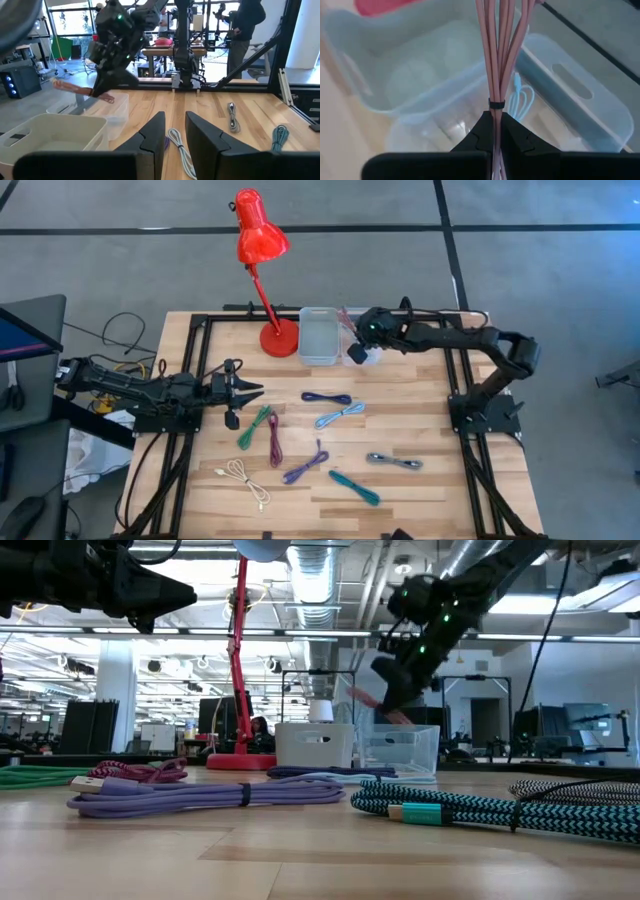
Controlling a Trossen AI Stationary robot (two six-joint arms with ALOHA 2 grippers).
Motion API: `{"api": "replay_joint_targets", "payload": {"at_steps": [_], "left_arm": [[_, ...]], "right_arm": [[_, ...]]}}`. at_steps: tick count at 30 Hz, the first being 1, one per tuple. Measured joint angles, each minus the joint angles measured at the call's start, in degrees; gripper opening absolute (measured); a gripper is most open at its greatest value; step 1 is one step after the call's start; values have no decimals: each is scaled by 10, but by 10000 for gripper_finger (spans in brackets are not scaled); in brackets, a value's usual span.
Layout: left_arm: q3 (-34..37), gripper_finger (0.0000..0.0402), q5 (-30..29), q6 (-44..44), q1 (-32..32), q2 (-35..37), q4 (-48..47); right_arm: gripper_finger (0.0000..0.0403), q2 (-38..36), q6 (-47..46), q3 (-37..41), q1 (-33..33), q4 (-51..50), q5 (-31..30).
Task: Pick & Place USB Port
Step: Put the pink charger cable into the transparent bin, then put the black and white charger cable into the gray bin
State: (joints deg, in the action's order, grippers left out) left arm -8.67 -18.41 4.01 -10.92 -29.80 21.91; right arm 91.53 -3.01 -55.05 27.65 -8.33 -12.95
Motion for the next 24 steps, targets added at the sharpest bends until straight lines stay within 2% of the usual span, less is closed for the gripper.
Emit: {"api": "replay_joint_targets", "payload": {"at_steps": [8, 15, 24], "left_arm": [[0, 76, 0, 0, 0, 0, 0], [0, 76, 0, 0, 0, 0, 0], [0, 76, 0, 0, 0, 0, 0]], "right_arm": [[5, 66, 0, 0, 26, 15, -4], [9, 83, 0, 0, 33, 15, -4], [85, 45, 0, 0, 31, 8, -1]]}}
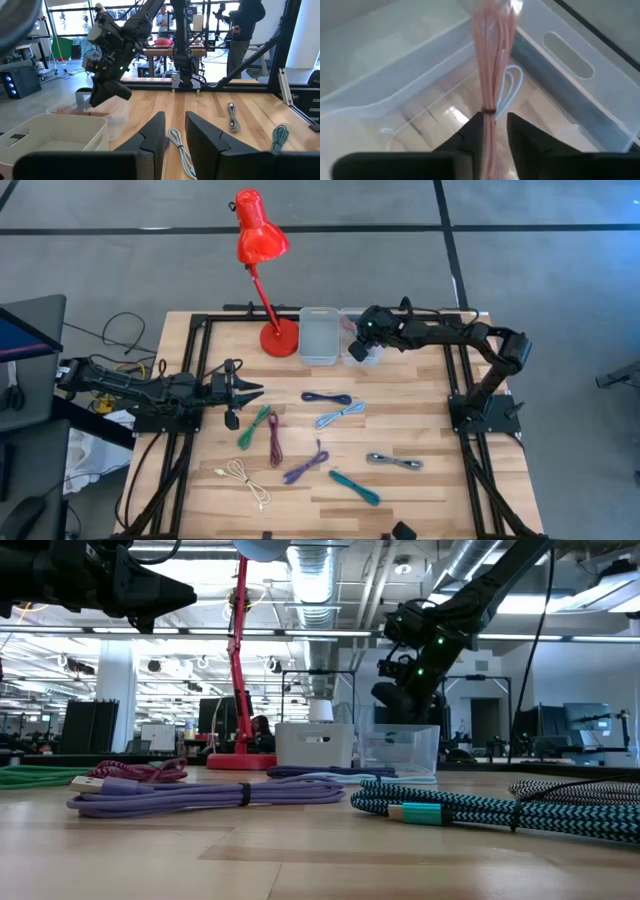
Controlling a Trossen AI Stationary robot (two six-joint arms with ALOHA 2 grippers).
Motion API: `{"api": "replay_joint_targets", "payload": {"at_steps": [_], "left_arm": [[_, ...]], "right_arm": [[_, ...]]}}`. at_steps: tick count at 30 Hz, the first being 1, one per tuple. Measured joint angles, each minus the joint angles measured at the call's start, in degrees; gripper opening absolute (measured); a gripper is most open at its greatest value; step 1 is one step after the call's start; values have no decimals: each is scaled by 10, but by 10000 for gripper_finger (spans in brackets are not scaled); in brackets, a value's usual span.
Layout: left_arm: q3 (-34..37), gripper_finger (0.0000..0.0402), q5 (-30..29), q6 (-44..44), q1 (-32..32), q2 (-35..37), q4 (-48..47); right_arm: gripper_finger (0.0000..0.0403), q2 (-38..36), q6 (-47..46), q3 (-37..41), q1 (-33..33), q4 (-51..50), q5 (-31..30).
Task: Pick & Place USB Port
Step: Put the black and white charger cable into the gray bin
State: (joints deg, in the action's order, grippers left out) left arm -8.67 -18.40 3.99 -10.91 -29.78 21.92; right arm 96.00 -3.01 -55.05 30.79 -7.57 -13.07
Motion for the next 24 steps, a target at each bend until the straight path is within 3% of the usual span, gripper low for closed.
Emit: {"api": "replay_joint_targets", "payload": {"at_steps": [10, 13, 19, 24], "left_arm": [[0, 76, 0, 0, 0, 0, 0], [0, 76, 0, 0, 0, 0, 0], [0, 76, 0, 0, 0, 0, 0], [0, 76, 0, 0, 0, 0, 0]], "right_arm": [[150, -96, 51, 0, -36, -47, 31], [151, -143, 60, 0, -63, -96, 60], [134, -230, 58, 0, -141, -226, 57], [123, -283, 7, 0, -212, -317, 57]]}}
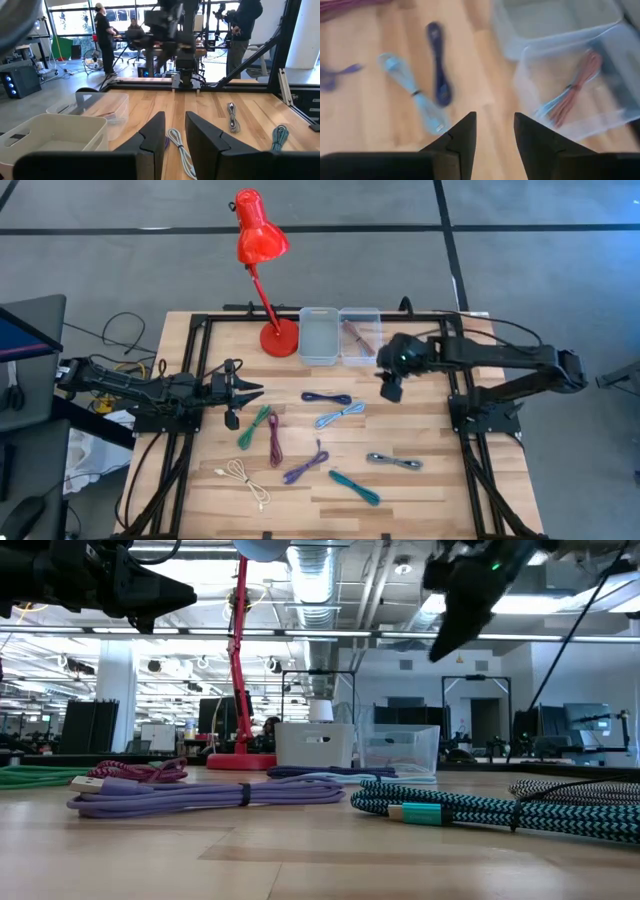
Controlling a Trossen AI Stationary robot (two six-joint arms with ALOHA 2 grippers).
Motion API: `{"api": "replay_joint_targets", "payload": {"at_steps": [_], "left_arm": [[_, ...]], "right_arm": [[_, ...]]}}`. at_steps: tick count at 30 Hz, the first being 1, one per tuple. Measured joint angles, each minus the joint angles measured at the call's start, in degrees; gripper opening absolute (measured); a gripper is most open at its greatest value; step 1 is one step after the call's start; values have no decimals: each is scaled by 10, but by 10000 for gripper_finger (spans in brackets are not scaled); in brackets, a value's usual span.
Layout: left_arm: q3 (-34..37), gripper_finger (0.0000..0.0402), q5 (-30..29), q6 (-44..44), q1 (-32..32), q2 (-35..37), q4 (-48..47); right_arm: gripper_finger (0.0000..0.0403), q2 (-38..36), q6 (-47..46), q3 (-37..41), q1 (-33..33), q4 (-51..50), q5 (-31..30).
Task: Pick & Place USB Port
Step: Put the black and white charger cable into the gray bin
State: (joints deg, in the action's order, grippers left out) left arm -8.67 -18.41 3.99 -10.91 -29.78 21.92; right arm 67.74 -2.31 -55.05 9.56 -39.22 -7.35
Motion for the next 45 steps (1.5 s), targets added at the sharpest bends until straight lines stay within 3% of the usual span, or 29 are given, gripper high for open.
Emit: {"api": "replay_joint_targets", "payload": {"at_steps": [9, 22, 32, 37, 45], "left_arm": [[0, 76, 0, 0, 0, 0, 0], [0, 76, 0, 0, 0, 0, 0], [0, 76, 0, 0, 0, 0, 0], [0, 76, 0, 0, 0, 0, 0], [0, 76, 0, 0, 0, 0, 0]], "right_arm": [[122, -25, -128, 0, -122, -107, 0], [127, 78, -275, 0, -283, -148, 29], [155, 191, -328, 0, -357, -139, 36], [164, 231, -349, 0, -375, -83, 87], [165, 273, -349, 0, -395, -40, 105]]}}
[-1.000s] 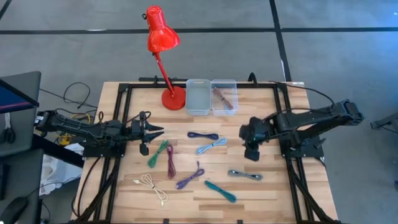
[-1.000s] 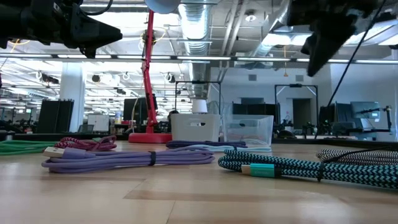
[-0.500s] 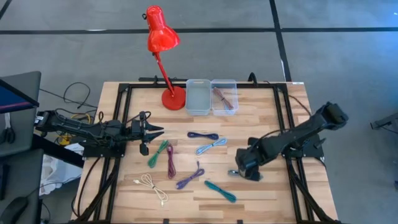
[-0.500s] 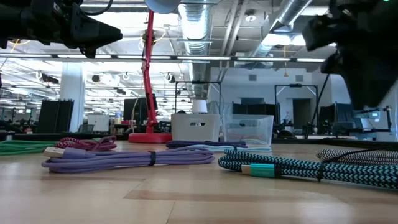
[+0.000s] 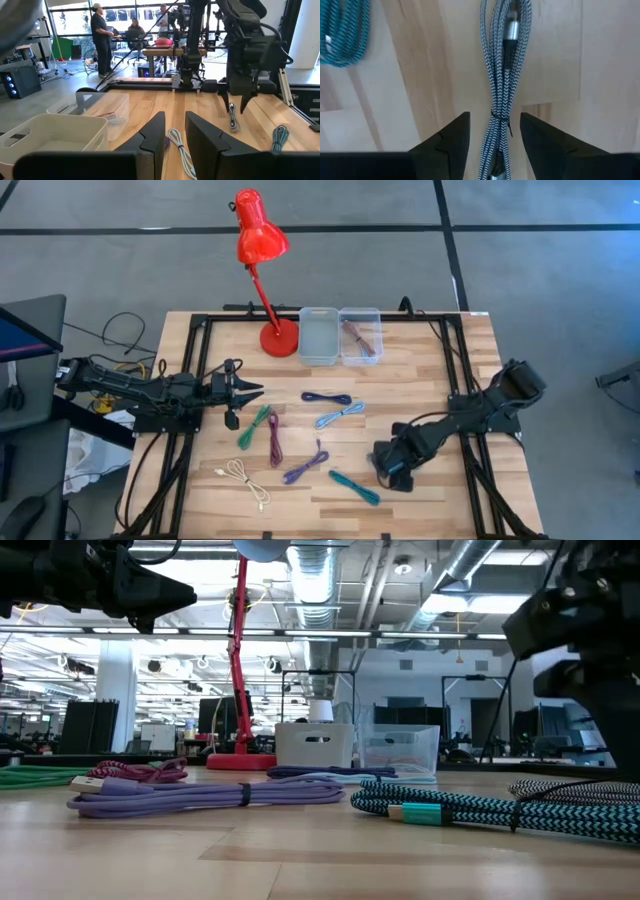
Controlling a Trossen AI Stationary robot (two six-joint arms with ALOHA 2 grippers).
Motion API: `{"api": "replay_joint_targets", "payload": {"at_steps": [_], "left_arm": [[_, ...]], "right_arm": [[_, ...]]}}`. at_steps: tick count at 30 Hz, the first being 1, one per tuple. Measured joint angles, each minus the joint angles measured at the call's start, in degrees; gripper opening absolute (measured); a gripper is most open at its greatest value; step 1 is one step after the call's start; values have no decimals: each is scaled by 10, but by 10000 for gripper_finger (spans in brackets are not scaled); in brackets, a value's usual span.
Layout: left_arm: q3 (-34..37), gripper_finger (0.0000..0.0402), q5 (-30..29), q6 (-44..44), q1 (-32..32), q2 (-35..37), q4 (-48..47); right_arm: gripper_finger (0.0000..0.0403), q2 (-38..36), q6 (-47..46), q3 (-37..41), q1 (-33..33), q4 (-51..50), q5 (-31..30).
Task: Pick & Place USB Port
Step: Put the black and white charger cable into the gray bin
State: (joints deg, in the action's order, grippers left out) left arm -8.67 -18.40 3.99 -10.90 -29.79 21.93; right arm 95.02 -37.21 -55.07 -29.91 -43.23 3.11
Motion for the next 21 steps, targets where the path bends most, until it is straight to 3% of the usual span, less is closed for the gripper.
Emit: {"api": "replay_joint_targets", "payload": {"at_steps": [11, 19, 21], "left_arm": [[0, 76, 0, 0, 0, 0, 0], [0, 76, 0, 0, 0, 0, 0], [0, 76, 0, -3, 0, 0, 0]], "right_arm": [[125, 54, 8, -3, -1, 0, -10], [21, 39, 33, 1, 3, 3, -32], [16, 30, 38, 1, 4, 9, -50]]}}
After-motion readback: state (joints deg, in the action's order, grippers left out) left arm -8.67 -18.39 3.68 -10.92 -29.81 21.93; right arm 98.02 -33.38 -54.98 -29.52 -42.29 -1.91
